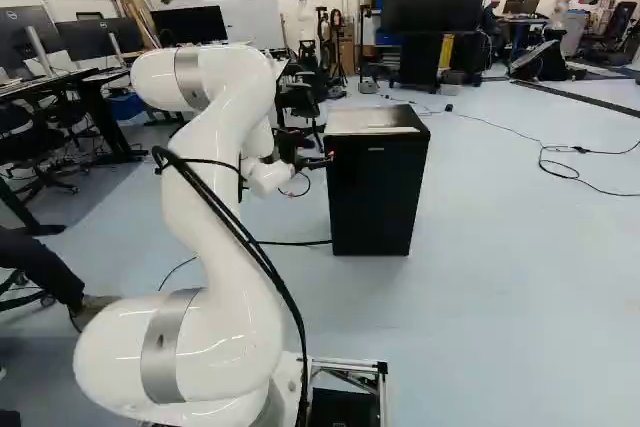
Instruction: Open the fridge door
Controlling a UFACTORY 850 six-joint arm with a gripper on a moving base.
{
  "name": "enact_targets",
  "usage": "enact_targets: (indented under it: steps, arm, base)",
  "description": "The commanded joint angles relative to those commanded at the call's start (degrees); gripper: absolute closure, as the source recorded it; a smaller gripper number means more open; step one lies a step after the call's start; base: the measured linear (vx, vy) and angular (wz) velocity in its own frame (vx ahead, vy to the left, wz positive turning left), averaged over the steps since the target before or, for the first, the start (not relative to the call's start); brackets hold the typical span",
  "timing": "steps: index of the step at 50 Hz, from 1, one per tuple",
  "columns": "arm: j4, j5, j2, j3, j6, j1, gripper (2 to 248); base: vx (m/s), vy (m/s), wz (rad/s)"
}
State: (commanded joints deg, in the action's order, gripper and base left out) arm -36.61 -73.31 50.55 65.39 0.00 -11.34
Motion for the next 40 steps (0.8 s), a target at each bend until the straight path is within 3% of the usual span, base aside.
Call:
enact_targets:
  steps: [40]
  arm:
    - [-11.20,0.00,3.66,5.96,0.00,-1.54,3]
  base:
    - [0.000,0.000,0.000]
